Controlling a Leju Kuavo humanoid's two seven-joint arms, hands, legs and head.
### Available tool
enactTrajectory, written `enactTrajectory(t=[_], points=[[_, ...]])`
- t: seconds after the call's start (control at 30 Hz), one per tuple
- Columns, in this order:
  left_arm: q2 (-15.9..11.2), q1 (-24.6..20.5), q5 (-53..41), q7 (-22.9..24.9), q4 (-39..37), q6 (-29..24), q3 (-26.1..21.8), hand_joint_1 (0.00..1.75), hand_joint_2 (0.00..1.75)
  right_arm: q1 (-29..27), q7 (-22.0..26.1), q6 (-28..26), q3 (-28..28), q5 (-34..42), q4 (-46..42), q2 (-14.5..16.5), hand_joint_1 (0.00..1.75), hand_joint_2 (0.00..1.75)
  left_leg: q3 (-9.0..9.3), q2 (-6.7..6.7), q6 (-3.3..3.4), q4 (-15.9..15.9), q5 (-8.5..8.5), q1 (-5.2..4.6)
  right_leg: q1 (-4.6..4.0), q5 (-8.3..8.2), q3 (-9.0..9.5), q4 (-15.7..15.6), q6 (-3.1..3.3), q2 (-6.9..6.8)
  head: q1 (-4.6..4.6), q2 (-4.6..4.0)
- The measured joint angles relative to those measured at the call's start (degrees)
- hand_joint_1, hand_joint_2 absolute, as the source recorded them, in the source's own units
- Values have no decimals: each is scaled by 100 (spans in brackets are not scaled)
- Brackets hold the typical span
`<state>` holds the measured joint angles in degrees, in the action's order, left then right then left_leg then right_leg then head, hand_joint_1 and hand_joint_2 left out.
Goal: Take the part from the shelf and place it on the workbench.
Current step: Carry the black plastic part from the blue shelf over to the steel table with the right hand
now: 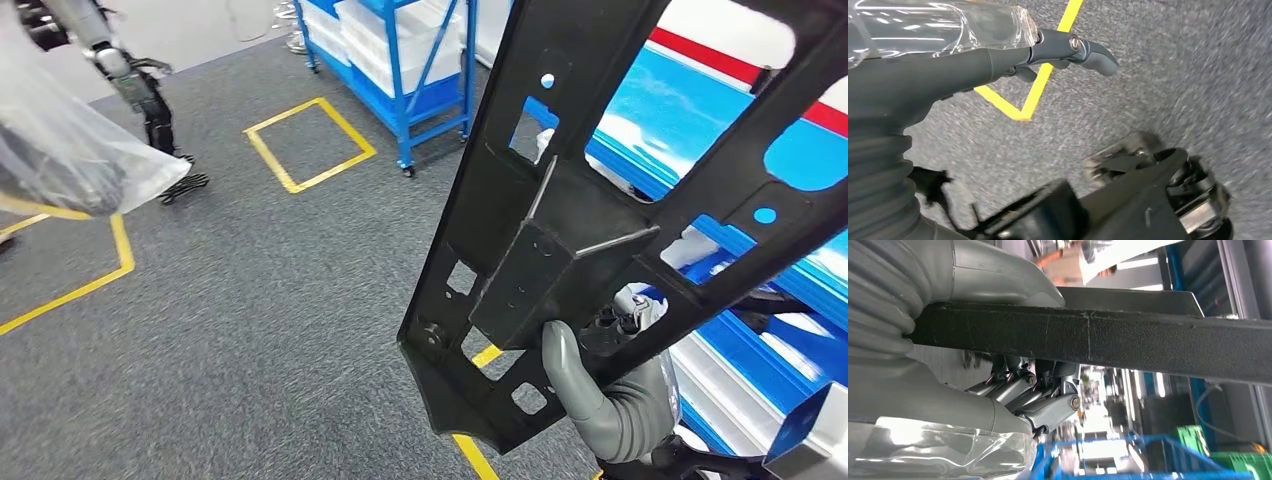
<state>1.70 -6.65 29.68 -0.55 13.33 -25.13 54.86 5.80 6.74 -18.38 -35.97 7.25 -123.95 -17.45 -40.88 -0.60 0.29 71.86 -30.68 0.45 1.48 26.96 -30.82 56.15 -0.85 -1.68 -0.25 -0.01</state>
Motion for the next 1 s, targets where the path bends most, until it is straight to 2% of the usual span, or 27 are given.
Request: enactTrajectory(t=[0.03,0.07,0.1,0.17,0.2,0.23,0.3,0.33,0.4,0.43,0.47,0.5,0.53,0.57,0.6,0.63,0.67,0.7,0.73,0.77,0.8,0.83,0.9,0.93,0.97,1.0], points=[[2,-10,-5,-19,0,0,0,0,175,-1,2,2,-4,1,0,-1,175,175,-56,16,4,115,3,-1,-10,12,9,0,4,-85,-1,0],[4,-11,-12,-26,0,1,1,0,175,0,5,2,-9,2,0,-1,175,175,25,36,21,-30,116,-5,-19,25,25,0,4,-160,-2,0],[4,-2,-16,-18,0,3,2,0,175,3,9,2,-14,2,-1,-1,175,175,221,88,55,-396,302,-20,-29,40,49,-1,2,-227,-2,0],[1,23,-19,3,-1,5,5,0,175,8,20,2,-25,3,-7,-1,175,175,666,385,173,-1251,617,-103,-57,78,101,-2,-22,-350,-1,0],[-1,31,-16,16,-1,7,7,0,175,9,25,3,-30,3,-11,-1,175,175,791,506,224,-1516,685,-149,-68,95,117,-2,-41,-403,-1,0],[-3,36,-13,28,-2,8,8,0,175,9,27,4,-36,5,-14,-1,175,175,833,575,258,-1632,691,-186,-76,110,128,-4,-64,-464,0,0],[-4,57,1,66,-2,11,9,0,175,16,29,7,-46,9,-18,-2,175,175,834,443,280,-1677,699,-187,-83,137,160,-22,-113,-574,1,0],[-4,75,10,88,-2,13,9,0,175,20,29,9,-51,10,-20,-4,175,175,858,361,290,-1715,719,-166,-80,169,177,1,-141,-520,3,1],[-7,85,19,141,-3,21,8,0,175,26,33,11,-59,7,-29,-12,175,175,918,200,325,-1783,768,-109,-72,374,65,322,-186,-205,15,0],[-8,77,17,168,-4,28,8,0,175,21,35,13,-63,6,-32,-18,175,175,925,119,337,-1791,774,-101,-63,537,-87,655,-196,-26,22,1],[-9,69,16,197,-4,33,8,0,175,13,37,13,-67,5,-35,-26,175,175,926,33,350,-1789,777,-95,-61,704,-295,1050,-204,65,29,1],[-9,67,19,217,-4,38,8,0,175,4,36,13,-71,6,-35,-34,175,175,927,-62,353,-1788,776,-93,-60,809,-489,1387,-212,97,38,1],[-9,68,24,230,-4,40,8,0,175,-3,35,13,-73,7,-35,-45,175,175,929,-158,352,-1783,774,-87,-55,805,-611,1559,-219,104,43,1],[-10,70,28,239,-4,40,7,0,175,-6,34,13,-74,7,-35,-53,175,175,933,-256,347,-1776,771,-79,-47,689,-634,1517,-228,108,47,0],[-10,69,32,243,-4,43,7,0,175,-5,34,13,-76,7,-35,-58,175,175,941,-350,335,-1763,763,-66,-32,474,-549,1256,-236,137,51,0],[-9,65,33,246,-3,45,6,0,175,-3,34,13,-76,6,-35,-61,175,175,945,-439,314,-1744,748,-53,-6,226,-402,866,-247,244,52,0],[-9,59,33,248,-3,48,6,0,175,-2,34,14,-78,6,-36,-62,175,175,930,-521,284,-1711,729,-52,22,55,-255,494,-255,425,55,0],[-8,49,34,242,-2,51,5,0,175,-1,33,17,-79,7,-38,-63,175,175,901,-593,250,-1683,718,-46,46,-47,-153,226,-249,589,53,1],[-8,42,35,229,-2,52,5,0,175,1,33,20,-80,7,-41,-64,175,175,863,-661,216,-1663,714,-43,60,-72,-105,82,-234,713,50,1],[-9,37,35,213,-2,53,4,0,175,7,32,23,-81,8,-44,-66,175,175,823,-727,180,-1657,721,-35,52,-46,-96,52,-203,743,46,1],[-10,36,35,194,-3,53,4,0,175,19,32,25,-81,7,-46,-67,175,175,799,-793,148,-1663,732,-20,51,-48,-97,48,-162,673,41,1],[-8,41,34,179,-3,52,4,0,175,37,32,26,-81,6,-47,-67,175,175,783,-747,118,-1645,725,-18,51,-51,-84,36,-125,598,40,0],[0,37,35,154,-3,49,6,0,175,61,33,31,-83,4,-54,-66,175,175,634,-415,56,-1340,565,-28,63,-46,-47,15,-50,425,13,0],[4,25,36,139,-2,45,8,0,175,66,32,35,-84,3,-59,-65,175,175,470,-196,28,-1005,409,-29,56,-35,-31,13,-26,337,-2,0],[5,4,39,125,-2,41,7,0,175,64,30,40,-85,3,-63,-65,175,175,253,-67,1,-590,235,-22,48,-21,-22,13,-7,243,-17,0],[6,-19,43,115,-2,37,6,0,175,64,26,46,-88,3,-66,-65,175,175,52,-14,-18,-205,106,-9,42,-9,-14,14,1,149,-19,0]])
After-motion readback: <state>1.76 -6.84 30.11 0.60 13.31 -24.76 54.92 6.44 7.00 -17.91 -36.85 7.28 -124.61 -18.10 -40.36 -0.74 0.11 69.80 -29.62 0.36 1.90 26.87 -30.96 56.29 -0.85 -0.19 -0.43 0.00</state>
